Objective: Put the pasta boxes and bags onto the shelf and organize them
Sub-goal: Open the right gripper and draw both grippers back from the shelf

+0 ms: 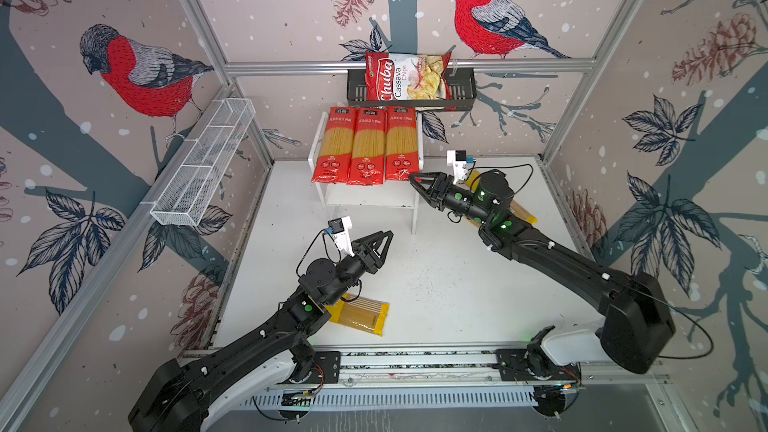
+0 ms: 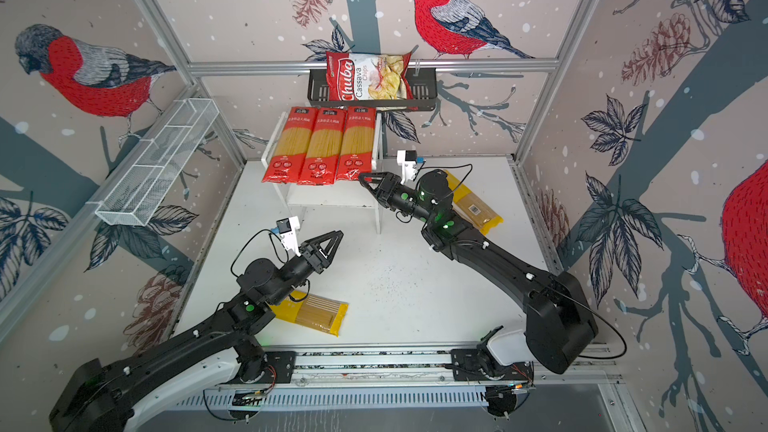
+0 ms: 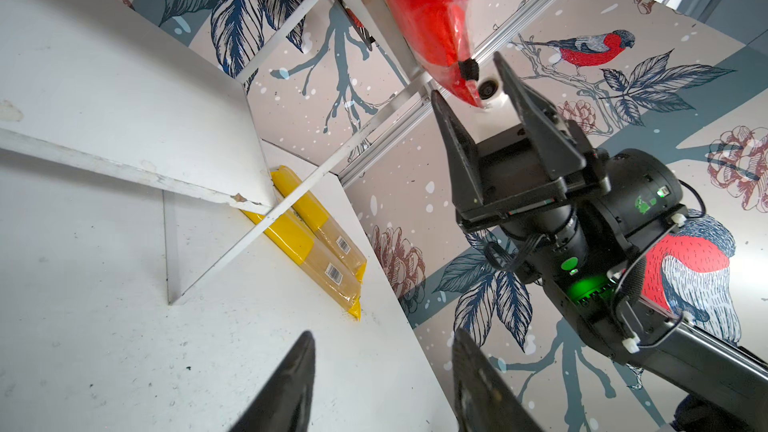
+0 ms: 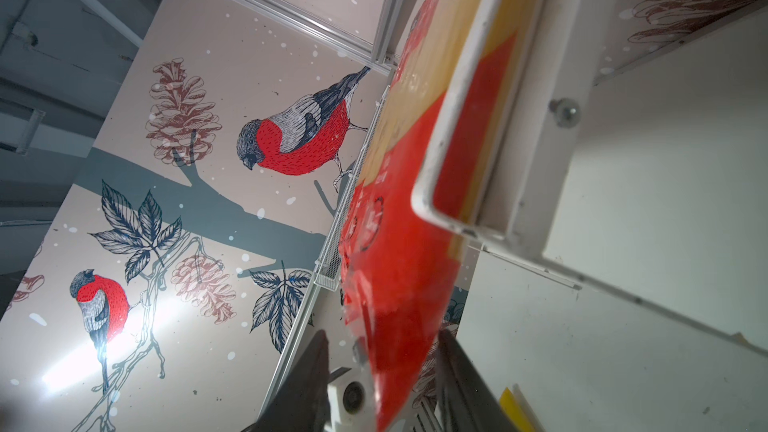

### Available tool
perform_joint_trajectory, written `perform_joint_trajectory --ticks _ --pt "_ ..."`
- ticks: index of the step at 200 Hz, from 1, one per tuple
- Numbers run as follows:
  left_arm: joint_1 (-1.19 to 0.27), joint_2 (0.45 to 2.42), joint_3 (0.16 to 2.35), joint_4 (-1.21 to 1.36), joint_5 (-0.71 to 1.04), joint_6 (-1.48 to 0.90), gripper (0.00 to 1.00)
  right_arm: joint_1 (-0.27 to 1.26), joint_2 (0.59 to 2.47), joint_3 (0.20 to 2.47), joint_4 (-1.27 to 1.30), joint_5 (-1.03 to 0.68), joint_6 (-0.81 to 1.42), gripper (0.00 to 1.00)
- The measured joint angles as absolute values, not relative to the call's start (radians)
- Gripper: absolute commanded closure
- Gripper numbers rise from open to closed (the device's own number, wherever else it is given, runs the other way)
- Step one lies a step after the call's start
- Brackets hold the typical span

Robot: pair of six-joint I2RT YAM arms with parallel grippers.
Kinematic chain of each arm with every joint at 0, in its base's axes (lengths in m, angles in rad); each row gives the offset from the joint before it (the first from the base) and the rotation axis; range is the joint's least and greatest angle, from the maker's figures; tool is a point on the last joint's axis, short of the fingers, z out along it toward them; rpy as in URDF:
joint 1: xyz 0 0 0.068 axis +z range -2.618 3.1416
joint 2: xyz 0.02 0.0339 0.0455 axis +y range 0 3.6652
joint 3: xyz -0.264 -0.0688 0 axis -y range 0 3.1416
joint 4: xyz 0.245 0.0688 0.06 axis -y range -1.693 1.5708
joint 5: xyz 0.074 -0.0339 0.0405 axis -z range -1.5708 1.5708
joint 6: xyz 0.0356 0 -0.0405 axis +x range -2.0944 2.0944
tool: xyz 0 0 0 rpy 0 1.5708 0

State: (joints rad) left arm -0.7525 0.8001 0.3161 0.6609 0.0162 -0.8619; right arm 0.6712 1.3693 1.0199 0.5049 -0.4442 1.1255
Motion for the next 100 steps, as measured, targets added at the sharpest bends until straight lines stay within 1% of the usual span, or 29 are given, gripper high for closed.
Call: perform_joint_trajectory --ticks 17,49,74,100 --pt "-0.753 0.799 0.316 0.639 0.013 -0.855 0.48 0.669 1.311 1.002 0.456 -0.446 1.079 0.49" --pt "-0.762 0.799 0.328 0.569 -0.005 -0.816 0.47 0.66 1.197 0.948 0.332 -0.421 0.968 0.49" --pt "-0.78 0.785 0.331 0.492 -0.039 -0.791 0.47 0.652 1.142 0.856 0.258 -0.392 0.918 0.49" --pt "-0.783 0.773 0.32 0.387 -0.098 -0.786 0.47 0.656 1.119 0.732 0.213 -0.384 0.916 0.5"
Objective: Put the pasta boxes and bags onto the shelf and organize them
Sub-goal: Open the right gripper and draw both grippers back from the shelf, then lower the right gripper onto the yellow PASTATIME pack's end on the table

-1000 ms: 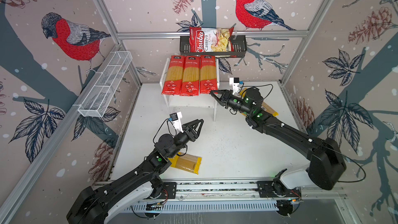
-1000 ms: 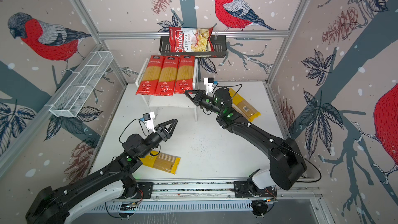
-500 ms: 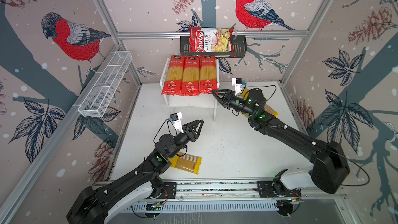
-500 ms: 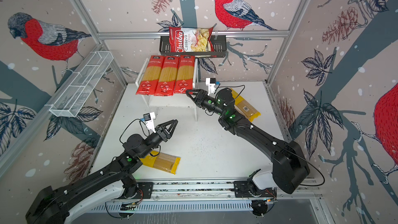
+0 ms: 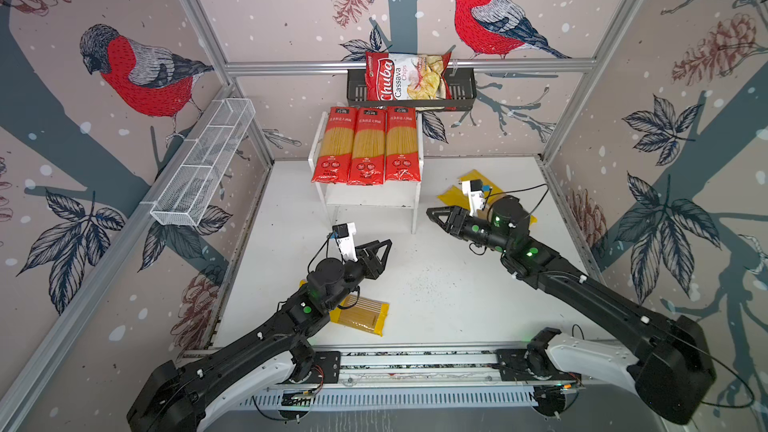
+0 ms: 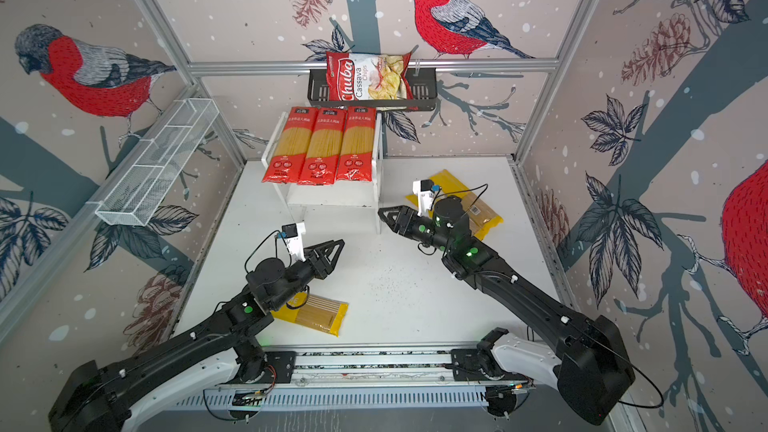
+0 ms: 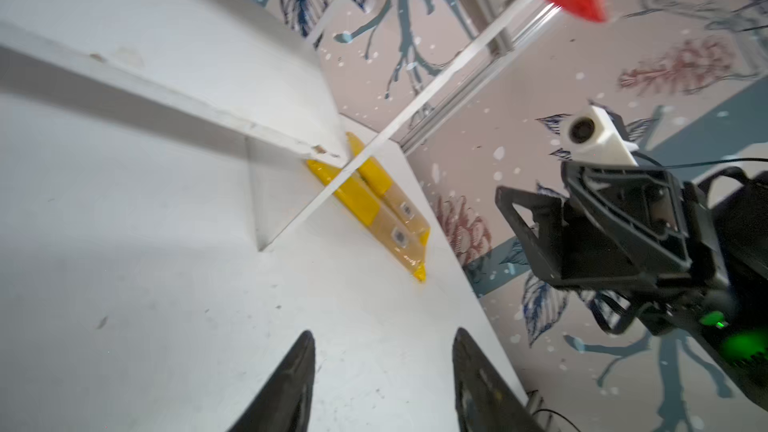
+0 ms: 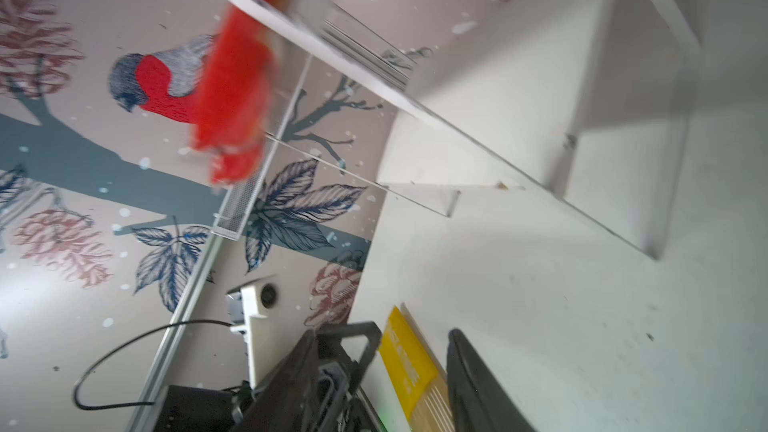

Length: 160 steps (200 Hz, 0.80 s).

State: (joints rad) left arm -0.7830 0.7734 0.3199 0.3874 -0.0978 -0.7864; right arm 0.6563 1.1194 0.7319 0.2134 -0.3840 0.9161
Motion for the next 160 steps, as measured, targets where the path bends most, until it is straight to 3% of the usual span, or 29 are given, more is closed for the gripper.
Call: perform_joint_trajectory --ticks 42,81,160 --pt "-0.783 0.776 0.301 0.254 -0.14 -0.788 0.47 0.746 1.134 0.573 0.215 -0.333 0.95 0.51" --pt "-0.783 0.781 0.3 0.17 -0.178 -0.79 0.47 0.875 1.264 0.512 0.259 -0.3 0.977 0.52" --pt "-0.783 0.746 0.3 0.128 -0.212 -0.79 0.46 1.046 1.605 0.612 0.344 -0.355 0.99 0.52"
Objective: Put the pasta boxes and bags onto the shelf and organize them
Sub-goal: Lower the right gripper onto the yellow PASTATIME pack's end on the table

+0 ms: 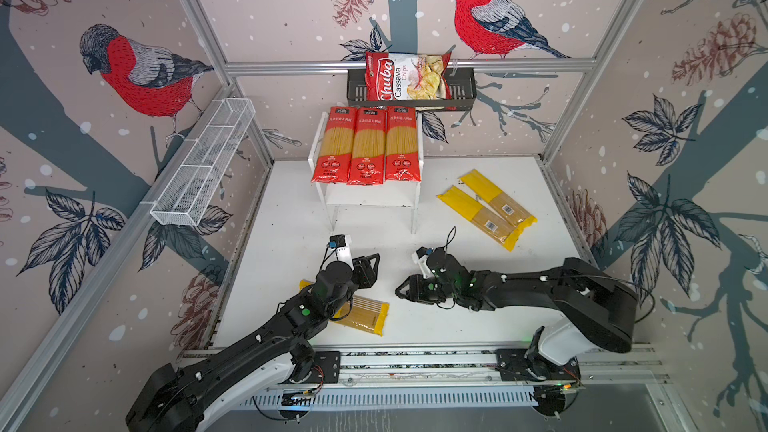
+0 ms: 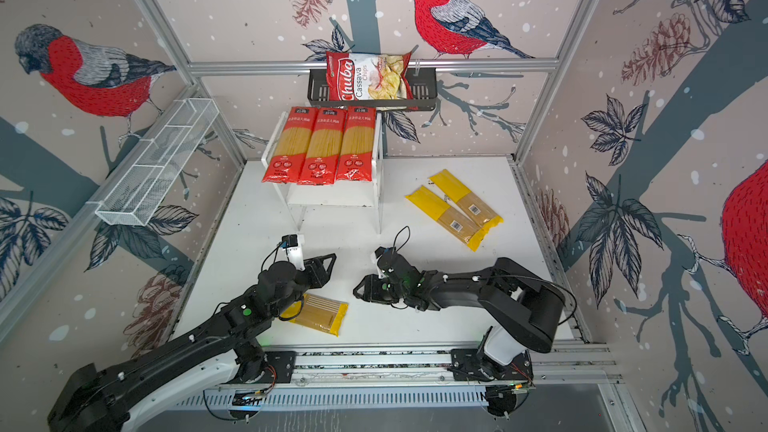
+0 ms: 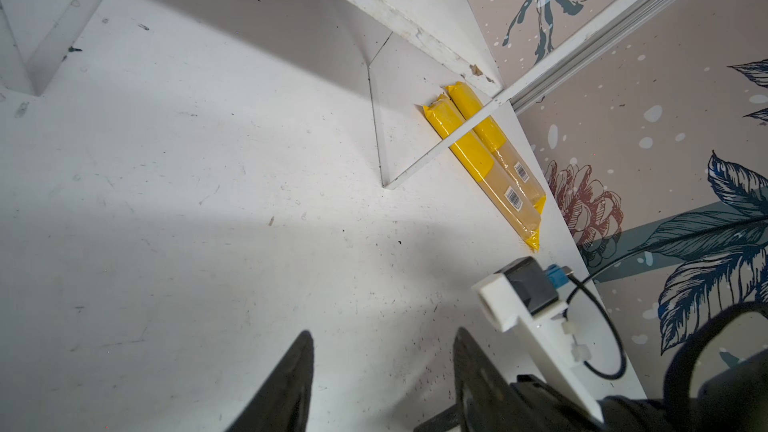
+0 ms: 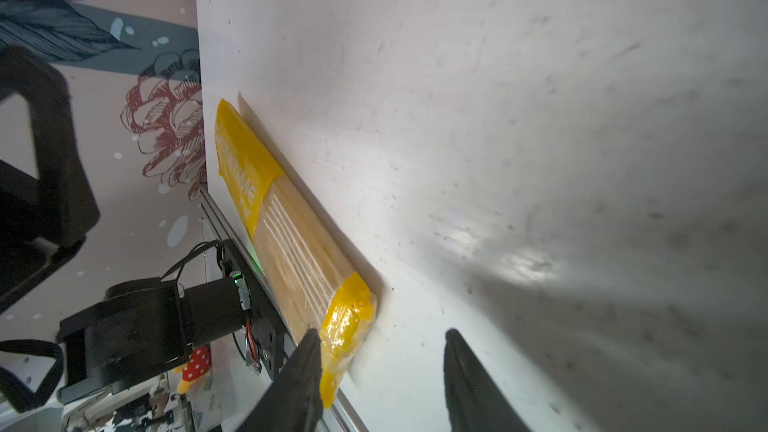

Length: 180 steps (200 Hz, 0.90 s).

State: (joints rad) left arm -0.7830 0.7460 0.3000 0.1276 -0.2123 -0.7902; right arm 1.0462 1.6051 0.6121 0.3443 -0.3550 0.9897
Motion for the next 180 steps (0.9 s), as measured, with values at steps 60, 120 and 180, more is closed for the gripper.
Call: perform_joint_trajectory --ticks 60,120,180 --pt "-0.783 0.729 0.3 0.112 -0.218 -0.79 0.46 1.092 1.744 0.698 0.353 -0.431 0.966 0.57" --pt "-0.783 0.728 0.3 0.109 -0.222 -0.789 0.46 1.092 1.823 0.752 0.384 -0.495 0.958 0.73" --pt "-0.783 0.72 0.3 0.109 -0.238 -0.788 0.46 1.089 1.829 0.759 0.376 -0.501 0.949 0.96"
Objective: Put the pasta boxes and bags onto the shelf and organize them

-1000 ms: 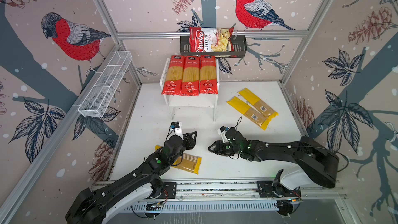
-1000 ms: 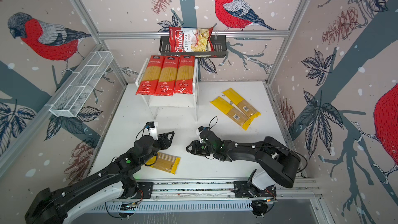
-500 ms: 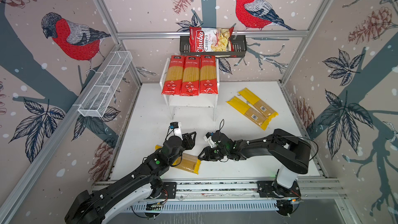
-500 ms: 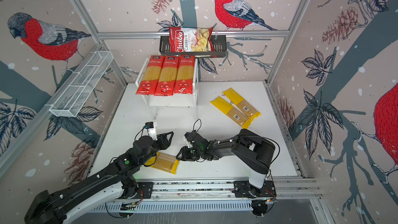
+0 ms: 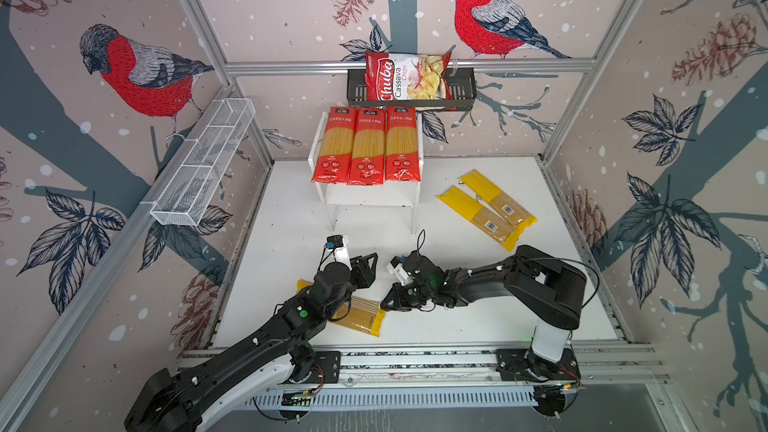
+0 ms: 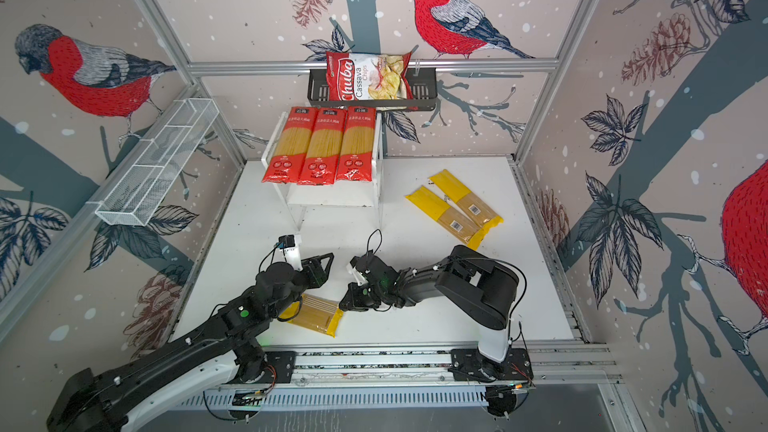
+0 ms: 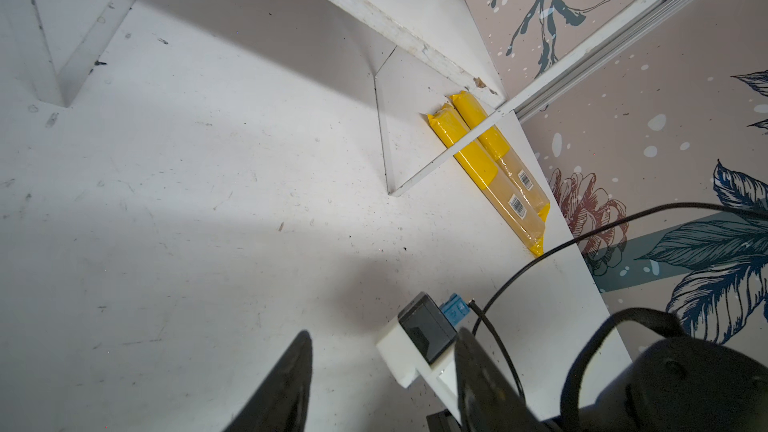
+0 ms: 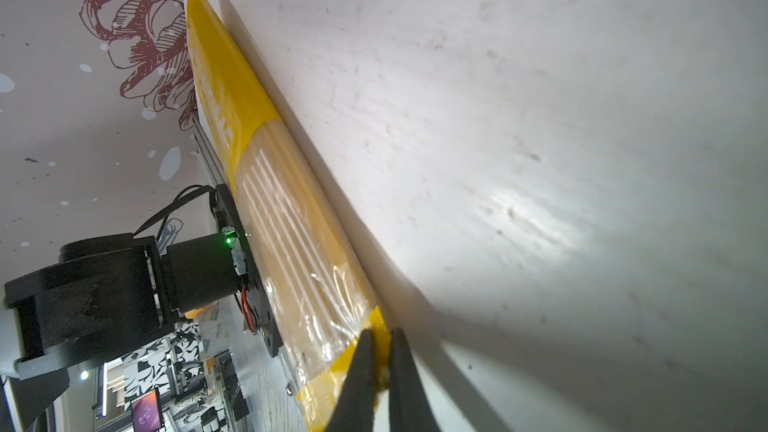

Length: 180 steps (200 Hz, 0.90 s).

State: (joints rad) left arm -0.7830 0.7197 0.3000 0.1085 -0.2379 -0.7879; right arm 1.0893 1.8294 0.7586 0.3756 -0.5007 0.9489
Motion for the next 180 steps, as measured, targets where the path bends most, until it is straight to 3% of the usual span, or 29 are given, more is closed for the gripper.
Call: perform_joint_trajectory --ticks 65,142,162,180 --pt "-0.783 0.721 0.3 0.109 -0.237 -0.788 0.45 1.036 1.757 0.695 0.375 -0.488 0.969 1.0" --pt "-0.783 0.739 0.283 0.114 -0.236 -0.789 0.46 0.773 1.502 0.47 0.327 -0.376 1.008 1.0" --pt "-0.783 0.759 0.272 0.131 -0.231 -0.805 0.46 0.774 1.464 0.438 0.327 -0.365 1.035 1.0" --pt "-0.783 0.778 0.265 0.14 -0.228 -0.815 0.45 0.824 1.455 0.432 0.321 -0.348 1.059 0.94"
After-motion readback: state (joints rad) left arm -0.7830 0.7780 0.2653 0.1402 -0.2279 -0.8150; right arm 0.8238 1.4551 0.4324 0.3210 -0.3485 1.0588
